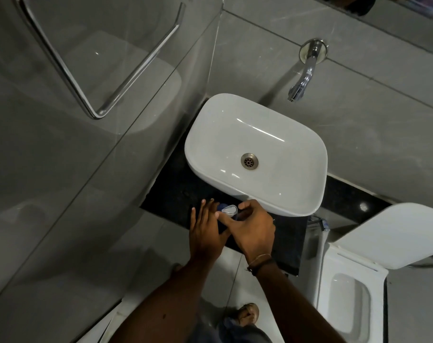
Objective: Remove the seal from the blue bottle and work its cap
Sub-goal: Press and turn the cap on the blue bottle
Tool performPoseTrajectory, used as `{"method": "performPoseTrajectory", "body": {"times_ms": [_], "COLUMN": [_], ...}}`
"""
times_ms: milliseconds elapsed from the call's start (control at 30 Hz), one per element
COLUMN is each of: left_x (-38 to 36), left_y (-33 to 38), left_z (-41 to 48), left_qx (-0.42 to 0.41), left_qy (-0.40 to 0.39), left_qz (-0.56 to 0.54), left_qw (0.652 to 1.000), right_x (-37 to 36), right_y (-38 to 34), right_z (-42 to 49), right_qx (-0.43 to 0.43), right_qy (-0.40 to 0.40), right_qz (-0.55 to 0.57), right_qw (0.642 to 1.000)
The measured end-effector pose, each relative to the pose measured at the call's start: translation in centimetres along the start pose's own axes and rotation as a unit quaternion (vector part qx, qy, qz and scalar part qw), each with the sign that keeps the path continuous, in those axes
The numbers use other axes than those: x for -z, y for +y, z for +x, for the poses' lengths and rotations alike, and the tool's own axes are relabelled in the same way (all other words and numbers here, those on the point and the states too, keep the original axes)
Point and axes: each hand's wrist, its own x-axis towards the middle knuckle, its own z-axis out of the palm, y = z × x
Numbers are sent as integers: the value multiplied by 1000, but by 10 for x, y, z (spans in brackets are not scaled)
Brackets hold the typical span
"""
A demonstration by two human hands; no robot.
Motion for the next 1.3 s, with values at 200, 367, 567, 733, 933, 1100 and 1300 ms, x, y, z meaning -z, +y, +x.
{"method": "performPoseTrajectory", "body": {"times_ms": [200, 367, 567, 733, 933, 1100, 1300], "left_x": [0, 2, 6, 8, 11, 12, 11], "left_y": [-1, 0, 2, 3, 4, 5, 5], "left_z": [2, 2, 1, 1, 2, 1, 1], "left_qx": [2, 2, -2, -1, 5, 9, 15], "left_qy": [-15, -7, -23, -30, -20, -25, -31], "left_qz": [11, -4, 6, 0, -26, -32, -27], "left_qw": [1000, 1000, 1000, 1000, 999, 999, 999], "right_x": [0, 3, 1, 4, 23, 28, 27], "right_y": [1, 8, -2, 5, 11, 10, 14], "right_z": [1, 1, 3, 5, 13, 18, 20], "right_qx": [-2, 4, 0, 33, 114, 129, 130], "right_qy": [-13, -9, -2, -44, -103, -124, -135], "right_qz": [5, 13, 7, 7, 4, 9, 16], "right_qw": [1000, 1000, 1000, 998, 988, 984, 982]}}
